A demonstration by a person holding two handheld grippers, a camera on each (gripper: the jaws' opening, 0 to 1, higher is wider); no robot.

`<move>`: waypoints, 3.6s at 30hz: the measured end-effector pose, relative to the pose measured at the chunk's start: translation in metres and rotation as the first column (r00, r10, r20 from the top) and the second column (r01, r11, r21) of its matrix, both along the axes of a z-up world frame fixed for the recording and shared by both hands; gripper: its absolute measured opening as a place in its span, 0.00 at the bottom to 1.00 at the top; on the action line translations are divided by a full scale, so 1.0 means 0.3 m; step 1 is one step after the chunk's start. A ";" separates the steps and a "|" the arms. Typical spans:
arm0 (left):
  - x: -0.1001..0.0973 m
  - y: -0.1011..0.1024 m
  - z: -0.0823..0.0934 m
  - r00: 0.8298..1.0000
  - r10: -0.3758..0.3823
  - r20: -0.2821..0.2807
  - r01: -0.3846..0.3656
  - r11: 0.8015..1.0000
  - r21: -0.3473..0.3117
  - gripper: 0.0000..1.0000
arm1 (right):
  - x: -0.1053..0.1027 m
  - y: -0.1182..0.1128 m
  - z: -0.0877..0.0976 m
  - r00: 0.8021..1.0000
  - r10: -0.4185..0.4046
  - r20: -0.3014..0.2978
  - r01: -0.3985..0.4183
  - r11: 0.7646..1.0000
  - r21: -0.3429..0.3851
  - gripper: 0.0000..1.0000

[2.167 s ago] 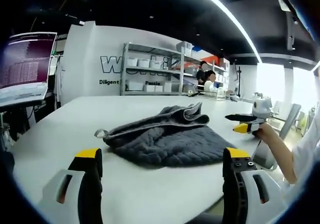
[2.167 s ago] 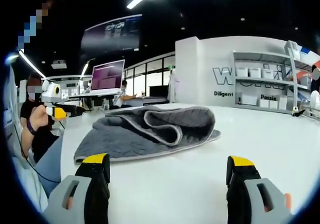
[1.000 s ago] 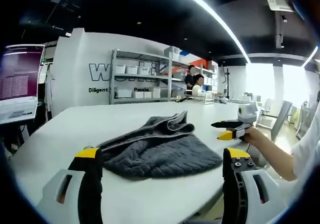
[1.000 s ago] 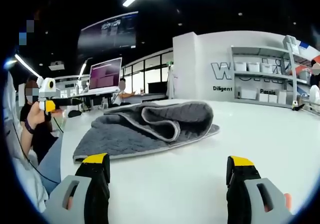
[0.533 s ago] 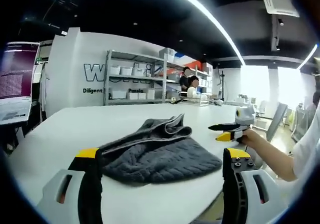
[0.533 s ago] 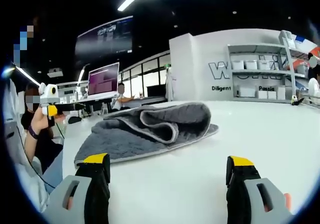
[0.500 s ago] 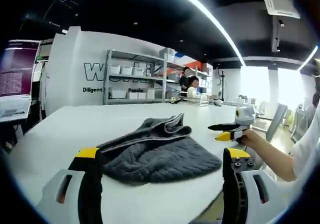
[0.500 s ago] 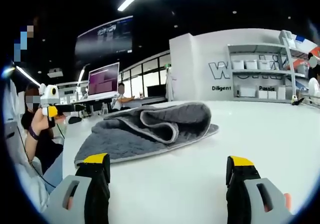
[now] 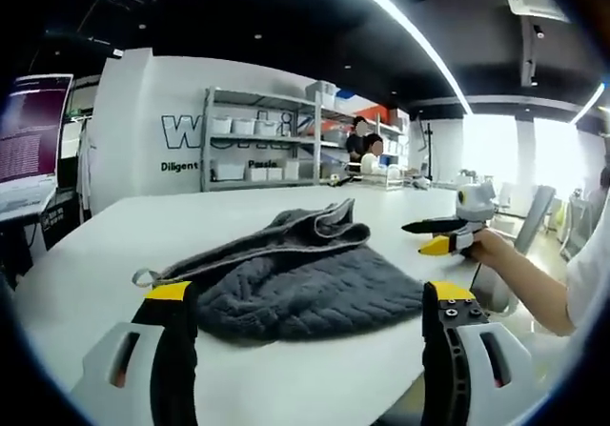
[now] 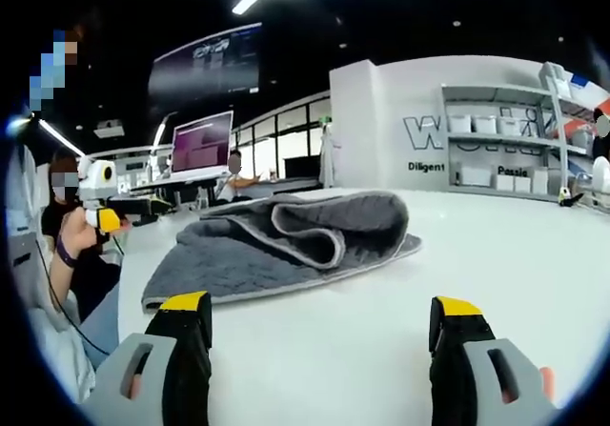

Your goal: Open the folded towel by lifting each exposed corner and separating the folded layers until the towel lies flat within the target outline without major curled edges

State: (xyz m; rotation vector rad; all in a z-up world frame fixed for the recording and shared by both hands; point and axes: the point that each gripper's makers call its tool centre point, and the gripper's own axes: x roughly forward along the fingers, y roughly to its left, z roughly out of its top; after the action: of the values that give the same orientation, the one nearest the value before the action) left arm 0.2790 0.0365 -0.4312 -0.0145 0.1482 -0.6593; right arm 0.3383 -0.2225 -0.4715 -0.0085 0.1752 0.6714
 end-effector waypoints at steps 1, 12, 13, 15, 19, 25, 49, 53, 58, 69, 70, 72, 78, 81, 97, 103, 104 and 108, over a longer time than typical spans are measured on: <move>0.000 -0.004 -0.005 1.000 -0.003 -0.006 0.003 1.000 0.001 0.96 | 0.000 0.001 -0.001 1.000 0.001 -0.002 -0.001 1.000 0.001 0.97; 0.001 -0.014 -0.018 1.000 -0.020 0.001 0.020 1.000 0.015 0.97 | -0.001 0.002 0.000 1.000 0.002 -0.009 -0.002 1.000 0.010 0.97; 0.001 -0.015 -0.022 1.000 -0.022 -0.005 0.022 1.000 0.013 0.97 | 0.000 0.001 -0.001 1.000 -0.002 -0.010 0.002 1.000 0.007 0.97; 0.002 -0.018 -0.027 1.000 -0.027 -0.011 0.027 1.000 0.010 0.97 | 0.001 0.000 0.000 1.000 -0.006 -0.009 0.006 1.000 0.007 0.97; 0.002 -0.029 -0.031 0.999 -0.033 -0.013 0.034 0.999 0.006 0.97 | 0.003 0.000 0.001 1.000 -0.005 -0.010 0.005 1.000 0.009 0.97; -0.002 -0.063 -0.027 0.998 -0.054 -0.016 0.054 0.998 -0.018 0.97 | 0.002 0.006 0.003 1.000 0.008 -0.018 -0.008 1.000 0.027 0.97; -0.031 -0.061 -0.010 0.999 -0.052 -0.002 0.052 0.998 -0.019 0.97 | 0.125 0.023 0.045 0.999 0.031 0.012 -0.032 0.996 0.088 0.98; -0.028 -0.056 -0.008 0.999 -0.047 -0.001 0.047 0.999 -0.023 0.97 | 0.170 0.011 0.069 0.998 -0.005 0.065 -0.001 0.996 0.088 0.94; -0.025 -0.059 -0.011 0.999 -0.050 -0.004 0.050 0.999 -0.018 0.96 | 0.240 0.013 0.025 0.999 -0.036 0.033 0.037 0.999 -0.024 0.93; -0.019 -0.064 -0.015 0.999 -0.050 -0.010 0.050 0.999 -0.005 0.96 | 0.367 0.043 0.024 0.999 -0.031 0.040 0.033 0.998 -0.051 0.89; -0.018 -0.064 -0.015 0.999 -0.049 -0.010 0.049 0.999 -0.005 0.96 | 0.377 0.044 0.025 0.999 -0.033 0.043 0.035 0.998 -0.050 0.88; -0.013 -0.065 -0.017 0.999 -0.046 -0.011 0.046 0.999 -0.002 0.96 | 0.397 0.045 0.024 0.998 -0.034 0.045 0.037 0.997 -0.062 0.85; 0.005 -0.081 -0.036 0.999 -0.040 -0.023 0.041 0.999 0.025 0.96 | 0.426 0.047 0.033 0.997 -0.018 0.070 0.022 0.997 -0.068 0.75; 0.012 -0.081 -0.039 0.999 -0.036 -0.028 0.037 0.999 0.032 0.96 | 0.433 0.052 0.043 0.996 0.003 0.089 0.002 0.998 -0.061 0.67; 0.042 -0.116 -0.028 0.999 -0.025 -0.036 0.026 0.999 0.038 0.96 | 0.388 0.123 0.071 0.976 0.156 0.152 -0.144 0.986 -0.086 0.02; 0.038 -0.108 -0.027 0.999 -0.014 -0.036 0.016 0.999 0.037 0.95 | 0.366 0.124 0.097 0.971 0.152 0.182 -0.136 0.986 -0.095 0.00; 0.038 -0.105 -0.027 0.999 -0.012 -0.037 0.013 0.999 0.038 0.95 | 0.363 0.126 0.104 0.970 0.150 0.189 -0.135 0.986 -0.095 0.00; 0.036 -0.086 -0.025 0.999 -0.004 -0.042 0.006 0.999 0.038 0.96 | 0.345 0.138 0.132 0.965 0.151 0.213 -0.136 0.987 -0.086 0.00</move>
State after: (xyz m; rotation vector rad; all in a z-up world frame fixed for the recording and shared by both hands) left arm 0.2898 0.0107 -0.4386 0.0086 0.2016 -0.6613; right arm 0.4418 -0.1812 -0.4319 -0.1638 -0.0150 0.8034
